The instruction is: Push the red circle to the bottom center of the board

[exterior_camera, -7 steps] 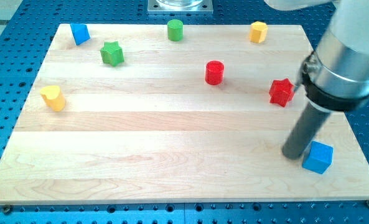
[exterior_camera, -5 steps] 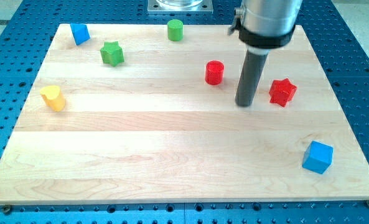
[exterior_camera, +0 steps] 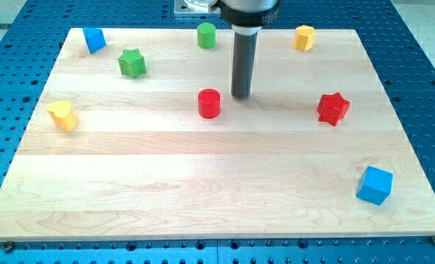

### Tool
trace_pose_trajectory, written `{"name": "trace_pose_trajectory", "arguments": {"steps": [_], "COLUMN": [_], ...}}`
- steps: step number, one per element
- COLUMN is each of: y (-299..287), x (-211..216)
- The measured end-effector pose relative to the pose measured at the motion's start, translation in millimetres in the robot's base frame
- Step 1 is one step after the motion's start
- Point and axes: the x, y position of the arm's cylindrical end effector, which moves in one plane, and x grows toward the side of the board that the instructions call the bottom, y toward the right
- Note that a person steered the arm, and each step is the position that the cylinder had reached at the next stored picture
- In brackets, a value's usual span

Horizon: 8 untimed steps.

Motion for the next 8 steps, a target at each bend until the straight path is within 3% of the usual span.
{"name": "trace_pose_trajectory", "arguments": {"steps": [1,2,3,4,5,6,7,8], "y": [-49.3,-83.1,-96.1,-104.7,-134.9,-155.1,-139.5,-134.4], "x": [31.0,102.6,114.8,82.4,87.0,105.1,161.3,164.1]}}
